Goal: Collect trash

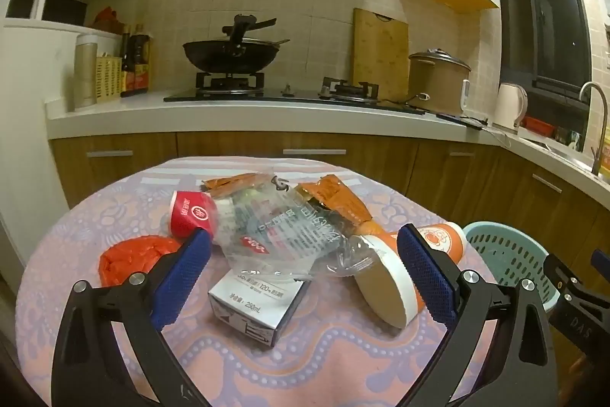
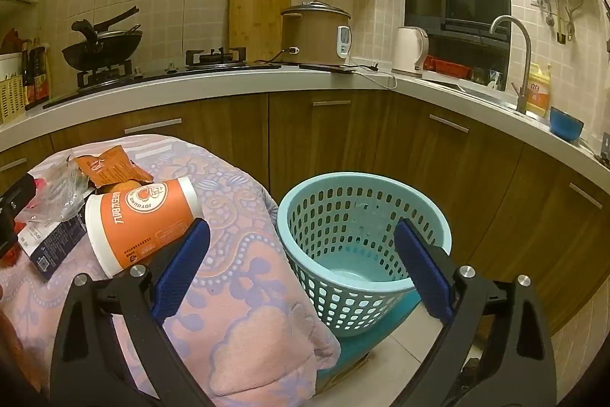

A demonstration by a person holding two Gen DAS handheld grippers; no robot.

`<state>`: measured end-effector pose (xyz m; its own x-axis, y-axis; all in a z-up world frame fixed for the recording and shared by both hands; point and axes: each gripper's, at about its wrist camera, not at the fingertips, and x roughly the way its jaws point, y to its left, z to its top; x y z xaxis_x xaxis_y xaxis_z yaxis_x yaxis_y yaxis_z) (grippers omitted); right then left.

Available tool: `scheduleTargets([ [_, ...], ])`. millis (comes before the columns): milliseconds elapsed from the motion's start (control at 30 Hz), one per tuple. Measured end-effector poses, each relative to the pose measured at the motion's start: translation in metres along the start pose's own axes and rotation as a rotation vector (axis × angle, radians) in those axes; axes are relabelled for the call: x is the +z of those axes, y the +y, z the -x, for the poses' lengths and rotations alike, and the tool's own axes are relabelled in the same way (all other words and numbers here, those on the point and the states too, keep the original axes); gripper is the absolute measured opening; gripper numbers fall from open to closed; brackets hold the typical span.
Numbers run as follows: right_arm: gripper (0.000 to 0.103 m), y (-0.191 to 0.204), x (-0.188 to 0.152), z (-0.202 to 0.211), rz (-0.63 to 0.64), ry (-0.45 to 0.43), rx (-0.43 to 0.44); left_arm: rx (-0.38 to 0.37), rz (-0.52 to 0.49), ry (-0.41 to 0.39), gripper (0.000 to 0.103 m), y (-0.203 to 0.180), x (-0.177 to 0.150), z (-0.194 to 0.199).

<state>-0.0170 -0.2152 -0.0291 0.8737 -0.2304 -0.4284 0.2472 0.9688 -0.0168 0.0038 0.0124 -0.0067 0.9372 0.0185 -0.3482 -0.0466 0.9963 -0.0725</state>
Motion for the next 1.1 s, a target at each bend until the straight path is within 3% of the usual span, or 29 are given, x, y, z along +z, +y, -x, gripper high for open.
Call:
scheduleTargets([
  [1100,0.092,0.003,0.0009,-0.0008,0.028,-0.001,-0.001,-0.008,0.009,0.005,0.095,-0.001,0.0008,-0.001],
])
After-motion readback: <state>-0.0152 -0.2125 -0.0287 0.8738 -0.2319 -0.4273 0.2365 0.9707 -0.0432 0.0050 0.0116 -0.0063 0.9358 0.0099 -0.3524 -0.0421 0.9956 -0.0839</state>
